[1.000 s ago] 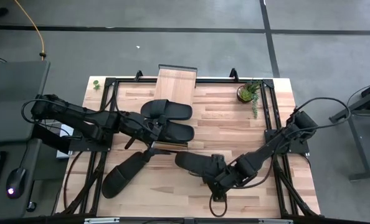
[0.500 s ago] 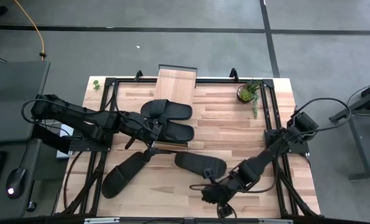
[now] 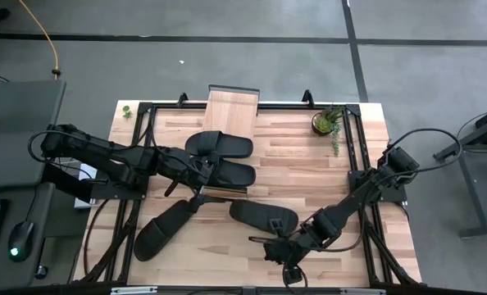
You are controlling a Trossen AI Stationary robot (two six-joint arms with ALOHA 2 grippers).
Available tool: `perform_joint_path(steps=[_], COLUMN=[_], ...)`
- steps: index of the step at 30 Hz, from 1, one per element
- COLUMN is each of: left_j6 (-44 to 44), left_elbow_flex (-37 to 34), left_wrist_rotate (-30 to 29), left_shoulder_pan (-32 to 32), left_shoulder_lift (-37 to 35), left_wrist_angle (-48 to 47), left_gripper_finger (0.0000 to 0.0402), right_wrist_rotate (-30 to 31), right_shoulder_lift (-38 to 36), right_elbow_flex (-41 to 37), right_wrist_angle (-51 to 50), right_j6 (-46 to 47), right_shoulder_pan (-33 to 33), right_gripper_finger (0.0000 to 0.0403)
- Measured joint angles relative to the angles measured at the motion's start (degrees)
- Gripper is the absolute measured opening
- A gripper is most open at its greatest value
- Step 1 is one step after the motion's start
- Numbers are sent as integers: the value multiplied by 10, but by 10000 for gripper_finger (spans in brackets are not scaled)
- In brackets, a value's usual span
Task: Pick and place slides into the shelf
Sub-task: Put the right slipper on the shelf
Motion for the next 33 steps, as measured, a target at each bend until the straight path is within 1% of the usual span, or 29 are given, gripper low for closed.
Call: perform_joint_path(steps=[3, 5, 8, 11, 17, 26, 33], left_j6=[-4, -8, -8, -8, -9, -10, -9], left_elbow_flex=[0, 0, 0, 0, 0, 0, 0], left_wrist_rotate=[0, 0, 0, 0, 0, 0, 0], left_shoulder_pan=[0, 0, 0, 0, 0, 0, 0], left_shoulder_lift=[0, 0, 0, 0, 0, 0, 0], left_wrist_angle=[0, 0, 0, 0, 0, 0, -5], left_gripper_finger=[280, 280, 280, 280, 280, 280, 280], right_wrist_rotate=[82, 134, 192, 236, 295, 345, 367], right_shoulder_lift=[1, 3, 4, 4, 18, 62, 86], right_elbow_flex=[0, 0, 0, 0, 0, 0, 10], right_wrist_angle=[-5, -27, -42, -49, -104, -172, -192], right_j6=[-1, -13, -31, -24, 24, 104, 109], right_shoulder_pan=[18, 34, 57, 75, 97, 111, 130], right_gripper_finger=[0, 0, 0, 0, 0, 0, 0])
